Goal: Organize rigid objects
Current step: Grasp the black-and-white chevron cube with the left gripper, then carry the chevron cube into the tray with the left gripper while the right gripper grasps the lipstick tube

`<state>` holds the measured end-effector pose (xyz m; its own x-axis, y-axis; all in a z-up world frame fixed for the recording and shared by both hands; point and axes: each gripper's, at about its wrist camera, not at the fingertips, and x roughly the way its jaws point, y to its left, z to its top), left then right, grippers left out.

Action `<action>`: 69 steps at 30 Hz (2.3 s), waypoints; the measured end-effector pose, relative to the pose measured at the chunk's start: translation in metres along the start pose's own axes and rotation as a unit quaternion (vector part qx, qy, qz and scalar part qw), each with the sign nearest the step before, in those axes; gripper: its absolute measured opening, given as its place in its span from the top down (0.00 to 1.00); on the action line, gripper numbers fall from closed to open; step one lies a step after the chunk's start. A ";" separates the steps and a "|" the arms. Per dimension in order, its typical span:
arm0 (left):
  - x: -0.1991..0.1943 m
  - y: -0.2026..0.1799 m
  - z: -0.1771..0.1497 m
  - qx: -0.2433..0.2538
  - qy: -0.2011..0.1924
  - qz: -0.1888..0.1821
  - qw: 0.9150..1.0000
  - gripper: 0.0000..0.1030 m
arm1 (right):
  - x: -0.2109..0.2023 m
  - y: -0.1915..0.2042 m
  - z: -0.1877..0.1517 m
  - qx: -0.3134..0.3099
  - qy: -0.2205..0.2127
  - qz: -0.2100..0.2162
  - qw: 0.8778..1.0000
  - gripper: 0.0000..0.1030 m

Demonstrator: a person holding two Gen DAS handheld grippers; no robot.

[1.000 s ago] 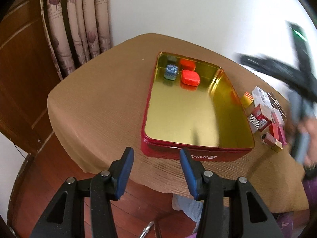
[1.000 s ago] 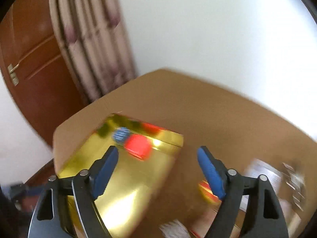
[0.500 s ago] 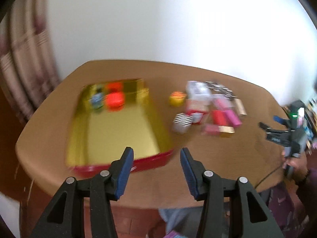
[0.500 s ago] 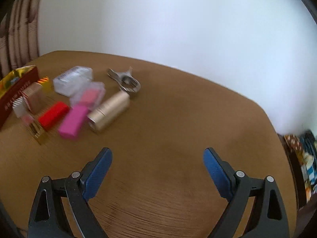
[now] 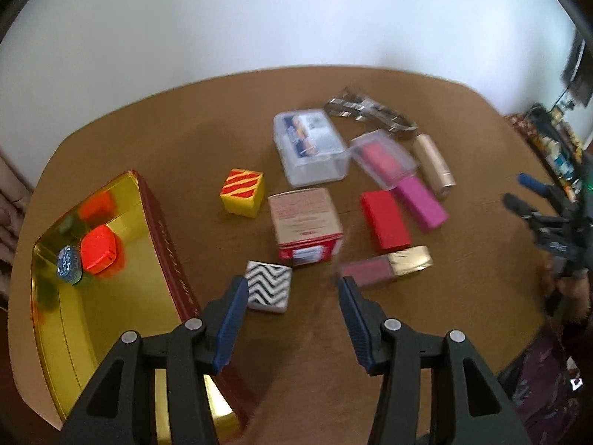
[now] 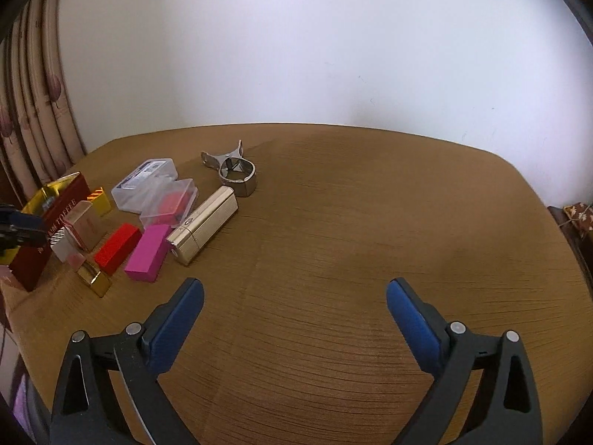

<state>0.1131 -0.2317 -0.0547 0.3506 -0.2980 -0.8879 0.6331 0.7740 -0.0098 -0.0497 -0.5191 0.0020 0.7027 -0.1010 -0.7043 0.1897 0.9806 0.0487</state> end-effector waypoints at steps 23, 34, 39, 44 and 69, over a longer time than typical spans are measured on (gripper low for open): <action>0.036 0.009 -0.003 -0.018 0.013 -0.005 1.000 0.71 | 0.014 0.005 0.000 -0.002 0.024 0.016 1.000 0.04; -0.054 0.012 -0.032 -0.062 -0.077 -0.002 0.995 0.71 | 0.009 0.010 0.001 -0.011 0.011 0.027 1.000 0.03; -0.088 0.020 -0.069 -0.129 -0.100 -0.016 0.987 0.71 | -0.007 0.058 0.014 -0.085 0.011 0.139 0.987 0.04; -0.109 0.019 -0.102 -0.162 -0.113 0.007 0.980 0.71 | -0.010 0.136 0.033 -0.216 0.038 0.234 0.947 0.26; -0.102 0.031 -0.136 -0.217 -0.119 -0.023 0.969 0.71 | 0.085 0.256 0.018 -0.427 0.207 0.217 0.853 0.82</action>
<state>0.0030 -0.1014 -0.0266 0.5109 -0.4172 -0.7516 0.3192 0.9039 -0.2847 0.0708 -0.2794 -0.0321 0.2428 0.1977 -0.9497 -0.7203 0.6925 -0.0400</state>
